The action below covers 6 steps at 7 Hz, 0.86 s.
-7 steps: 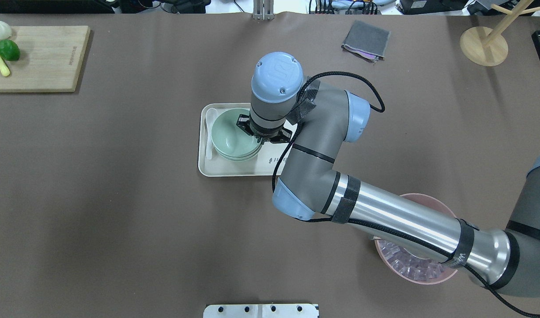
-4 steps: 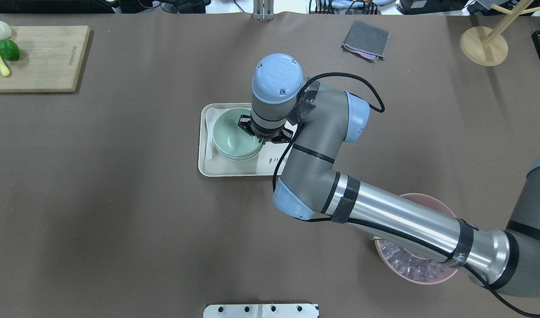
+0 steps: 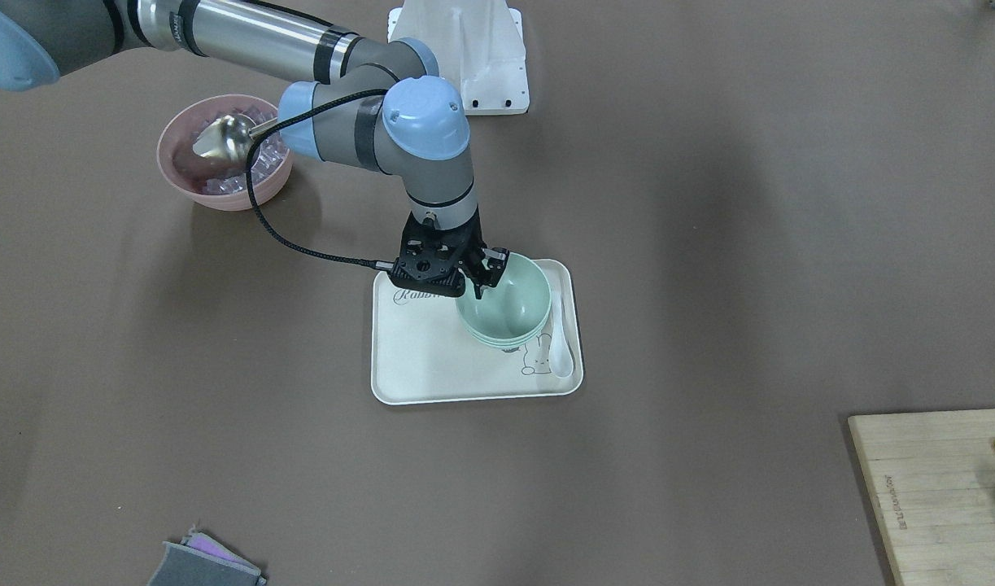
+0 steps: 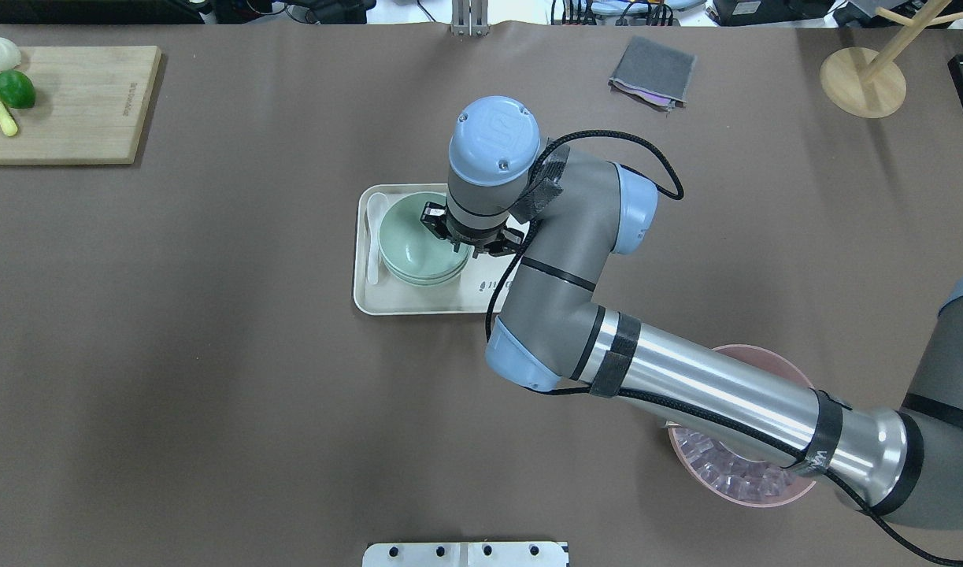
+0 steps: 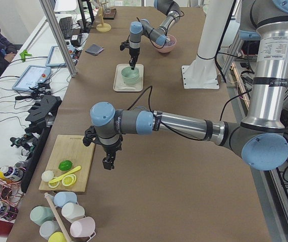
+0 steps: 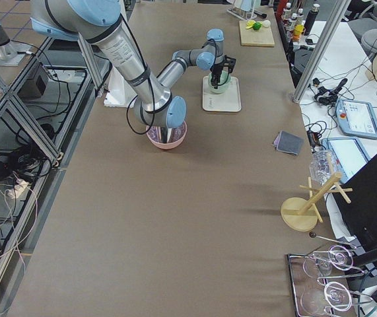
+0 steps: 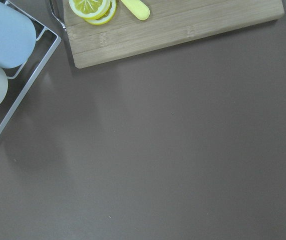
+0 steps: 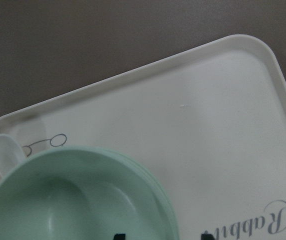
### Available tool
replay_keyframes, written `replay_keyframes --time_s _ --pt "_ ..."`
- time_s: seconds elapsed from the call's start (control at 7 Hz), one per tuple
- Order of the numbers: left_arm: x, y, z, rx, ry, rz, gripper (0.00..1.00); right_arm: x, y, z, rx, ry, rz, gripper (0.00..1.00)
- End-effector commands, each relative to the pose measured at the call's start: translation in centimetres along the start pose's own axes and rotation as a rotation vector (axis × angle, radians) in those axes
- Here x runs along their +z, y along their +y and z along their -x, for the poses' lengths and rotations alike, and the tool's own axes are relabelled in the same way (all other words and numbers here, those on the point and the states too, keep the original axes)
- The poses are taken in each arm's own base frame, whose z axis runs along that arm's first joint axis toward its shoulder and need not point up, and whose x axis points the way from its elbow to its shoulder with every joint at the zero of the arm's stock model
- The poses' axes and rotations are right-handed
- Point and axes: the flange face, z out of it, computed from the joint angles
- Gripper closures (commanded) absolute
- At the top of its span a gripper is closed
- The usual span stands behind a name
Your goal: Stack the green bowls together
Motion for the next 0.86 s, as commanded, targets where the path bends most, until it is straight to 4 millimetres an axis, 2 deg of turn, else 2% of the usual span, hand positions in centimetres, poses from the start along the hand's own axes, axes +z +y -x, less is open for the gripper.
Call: replay_keyframes --time_s 0.0,0.14,0.29,0.43,0.71 --pt "0.3 0.3 0.2 -0.037 0.002 0.008 0.02 -1.8 -2.6 -0.9 -0.039 -0.013 0.019 0.00" --pt "0.2 0.3 0.1 -0.123 -0.002 0.004 0.02 -3.6 -5.6 -2.5 -0.061 -0.031 0.062 0.00" --pt "1.0 1.5 0.6 -0.132 0.007 0.014 0.02 -5.4 -7.7 -6.3 -0.095 -0.046 0.046 0.00" --pt "1.3 2.0 0.8 -0.134 0.004 0.018 0.02 -7.4 -9.6 -12.5 -0.167 -0.023 0.032 0.00" --pt "1.4 2.1 0.9 -0.136 0.002 0.021 0.02 -12.4 -15.2 -21.1 -0.323 0.126 0.038 0.00"
